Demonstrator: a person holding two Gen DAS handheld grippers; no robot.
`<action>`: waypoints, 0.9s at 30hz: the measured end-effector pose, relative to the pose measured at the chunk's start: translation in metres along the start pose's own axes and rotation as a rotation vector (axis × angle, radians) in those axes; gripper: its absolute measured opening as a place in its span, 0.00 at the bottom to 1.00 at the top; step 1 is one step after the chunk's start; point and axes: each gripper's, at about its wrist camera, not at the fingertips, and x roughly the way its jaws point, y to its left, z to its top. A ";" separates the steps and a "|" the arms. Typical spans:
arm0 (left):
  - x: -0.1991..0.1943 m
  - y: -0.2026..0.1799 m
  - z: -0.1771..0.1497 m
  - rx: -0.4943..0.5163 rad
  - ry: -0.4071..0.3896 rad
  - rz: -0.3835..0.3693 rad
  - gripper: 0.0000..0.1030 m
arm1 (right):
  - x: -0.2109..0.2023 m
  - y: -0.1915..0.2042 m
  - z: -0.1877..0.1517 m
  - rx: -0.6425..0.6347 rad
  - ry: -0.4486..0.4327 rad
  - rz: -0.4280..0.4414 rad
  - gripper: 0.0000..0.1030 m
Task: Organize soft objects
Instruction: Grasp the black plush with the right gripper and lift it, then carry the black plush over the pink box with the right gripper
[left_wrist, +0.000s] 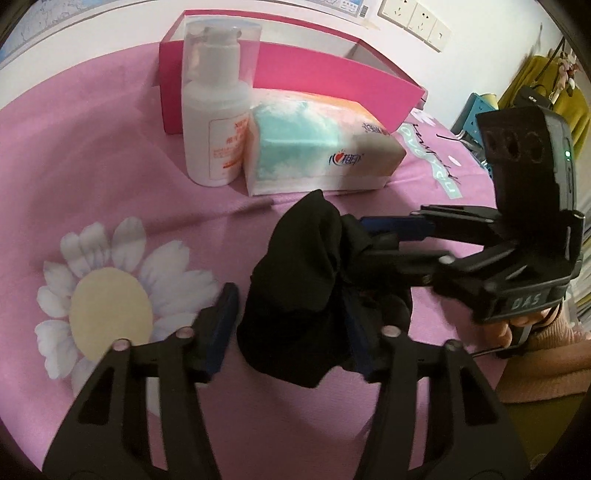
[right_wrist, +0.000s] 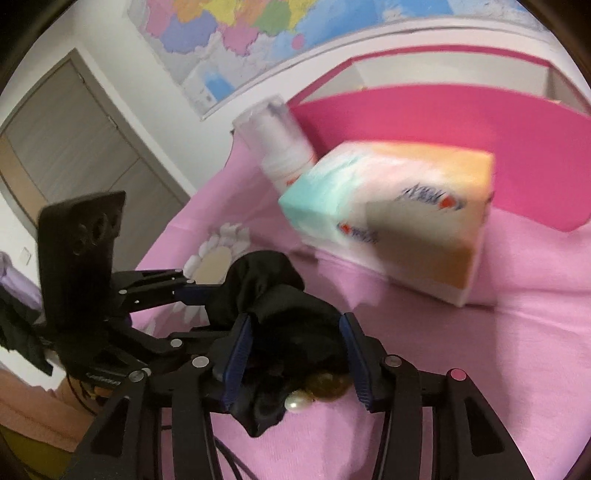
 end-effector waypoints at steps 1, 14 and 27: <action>0.000 -0.001 -0.001 0.003 0.000 0.003 0.46 | 0.000 -0.001 -0.001 0.001 0.002 0.002 0.46; -0.010 -0.023 0.010 0.039 -0.031 -0.057 0.24 | -0.038 0.002 -0.002 -0.020 -0.067 0.013 0.10; -0.012 -0.047 0.028 0.063 -0.053 -0.106 0.24 | -0.076 -0.005 -0.001 -0.001 -0.153 -0.023 0.10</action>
